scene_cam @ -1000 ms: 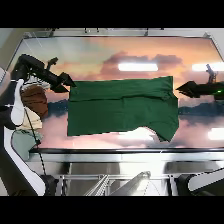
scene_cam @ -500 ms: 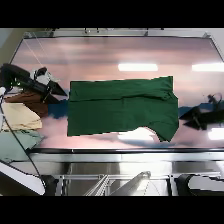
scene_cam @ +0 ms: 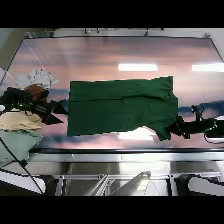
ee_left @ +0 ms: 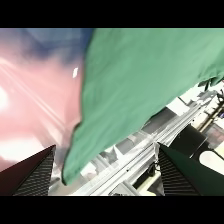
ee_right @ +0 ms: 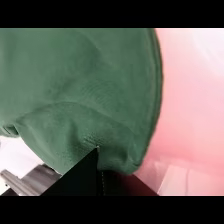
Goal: Fold the shirts.
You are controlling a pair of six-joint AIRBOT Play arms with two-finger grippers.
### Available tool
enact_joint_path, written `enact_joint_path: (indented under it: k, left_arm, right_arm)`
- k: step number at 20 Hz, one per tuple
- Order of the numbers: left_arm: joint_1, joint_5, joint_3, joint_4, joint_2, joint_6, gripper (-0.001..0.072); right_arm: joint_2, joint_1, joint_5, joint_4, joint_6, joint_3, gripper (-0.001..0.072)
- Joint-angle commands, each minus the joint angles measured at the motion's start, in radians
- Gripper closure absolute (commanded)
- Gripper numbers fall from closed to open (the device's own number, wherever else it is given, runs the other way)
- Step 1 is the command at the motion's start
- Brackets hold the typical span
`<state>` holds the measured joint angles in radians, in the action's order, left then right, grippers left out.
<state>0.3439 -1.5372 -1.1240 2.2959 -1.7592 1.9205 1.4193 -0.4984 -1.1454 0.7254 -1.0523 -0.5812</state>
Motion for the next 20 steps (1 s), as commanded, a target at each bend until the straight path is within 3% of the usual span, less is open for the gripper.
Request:
enact_joint_path:
  k: [1, 2, 3, 4, 7, 8, 10, 11, 16, 20]
  left_arm:
    - [-0.033, 0.051, 0.124, -0.001, 0.011, 0.008, 0.0016]
    - [-0.052, 0.053, 0.154, -0.002, 0.012, 0.008, 0.0023]
    - [-0.070, 0.054, 0.174, -0.002, 0.012, 0.008, 0.0121]
    - [-0.086, 0.054, 0.184, -0.002, 0.012, 0.008, 0.0172]
    - [-0.123, 0.068, 0.179, -0.002, 0.015, 0.000, 0.0172]
    - [-0.139, 0.077, 0.170, 0.000, 0.015, 0.000, 0.0206]
    - [-0.177, 0.059, 0.147, -0.001, 0.015, 0.003, 0.0560]
    - [-0.195, 0.031, 0.130, 0.000, 0.015, 0.023, 0.0687]
    - [-0.217, -0.068, 0.016, -0.001, 0.022, 0.026, 0.0681]
    - [-0.151, -0.101, 0.010, -0.001, 0.099, 0.027, 0.0681]
  right_arm:
    - [-0.032, 0.007, 0.012, -0.053, 0.032, 0.008, 0.0690]
    - [-0.038, 0.007, 0.012, -0.053, 0.032, 0.008, 0.0691]
    - [-0.039, 0.008, 0.012, -0.057, 0.032, 0.008, 0.0690]
    - [-0.041, 0.008, 0.012, -0.056, 0.034, 0.008, 0.0691]
    - [-0.044, 0.008, 0.001, -0.056, 0.037, 0.008, 0.0691]
    - [-0.044, 0.008, -0.008, -0.057, 0.047, 0.008, 0.0690]
    - [-0.044, 0.008, -0.030, -0.056, 0.048, 0.008, 0.0690]
    - [-0.044, 0.008, -0.045, -0.056, 0.052, 0.008, 0.0690]
    - [-0.074, -0.005, -0.125, -0.040, 0.060, 0.007, 0.0691]
    - [-0.180, -0.126, -0.234, -0.017, 0.049, -0.011, 0.0691]
